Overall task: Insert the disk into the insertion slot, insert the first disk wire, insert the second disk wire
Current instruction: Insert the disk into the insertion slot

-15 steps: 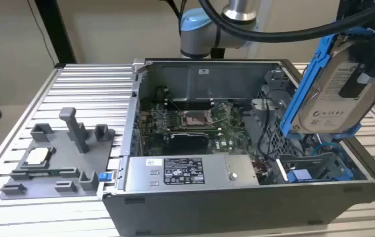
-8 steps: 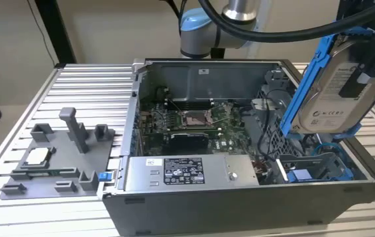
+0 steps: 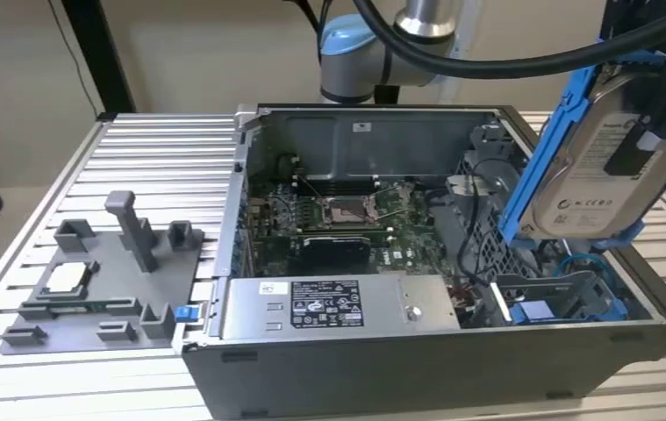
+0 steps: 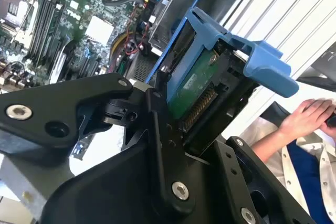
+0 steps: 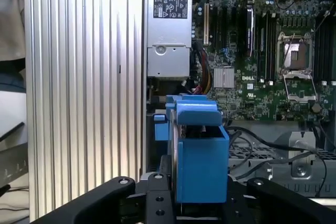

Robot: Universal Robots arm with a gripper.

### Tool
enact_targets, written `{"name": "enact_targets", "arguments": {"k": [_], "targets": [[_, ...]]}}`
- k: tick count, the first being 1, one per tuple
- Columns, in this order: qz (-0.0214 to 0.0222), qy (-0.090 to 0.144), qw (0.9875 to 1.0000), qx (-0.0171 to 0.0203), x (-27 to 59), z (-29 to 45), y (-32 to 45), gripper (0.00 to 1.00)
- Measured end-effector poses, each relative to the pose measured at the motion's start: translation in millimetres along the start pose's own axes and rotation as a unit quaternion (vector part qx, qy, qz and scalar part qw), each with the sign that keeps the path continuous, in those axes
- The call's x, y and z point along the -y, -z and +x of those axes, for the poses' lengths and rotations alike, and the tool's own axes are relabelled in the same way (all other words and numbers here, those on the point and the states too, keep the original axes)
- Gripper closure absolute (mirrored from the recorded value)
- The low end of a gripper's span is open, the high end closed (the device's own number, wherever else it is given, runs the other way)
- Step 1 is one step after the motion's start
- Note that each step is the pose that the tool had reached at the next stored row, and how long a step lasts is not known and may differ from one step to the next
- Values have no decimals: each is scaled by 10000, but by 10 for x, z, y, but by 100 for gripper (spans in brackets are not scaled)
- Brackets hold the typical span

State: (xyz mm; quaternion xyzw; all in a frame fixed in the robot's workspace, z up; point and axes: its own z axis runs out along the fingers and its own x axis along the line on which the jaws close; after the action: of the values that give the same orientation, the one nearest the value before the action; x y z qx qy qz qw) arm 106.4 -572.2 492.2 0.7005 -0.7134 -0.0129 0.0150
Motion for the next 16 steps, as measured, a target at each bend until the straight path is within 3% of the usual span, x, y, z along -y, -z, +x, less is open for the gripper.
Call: {"name": "enact_targets", "arguments": {"k": [10,16], "targets": [[-5,-1,10000,0,29,115,-5,100],[-5,0,10000,0,30,133,-6,100]]}}
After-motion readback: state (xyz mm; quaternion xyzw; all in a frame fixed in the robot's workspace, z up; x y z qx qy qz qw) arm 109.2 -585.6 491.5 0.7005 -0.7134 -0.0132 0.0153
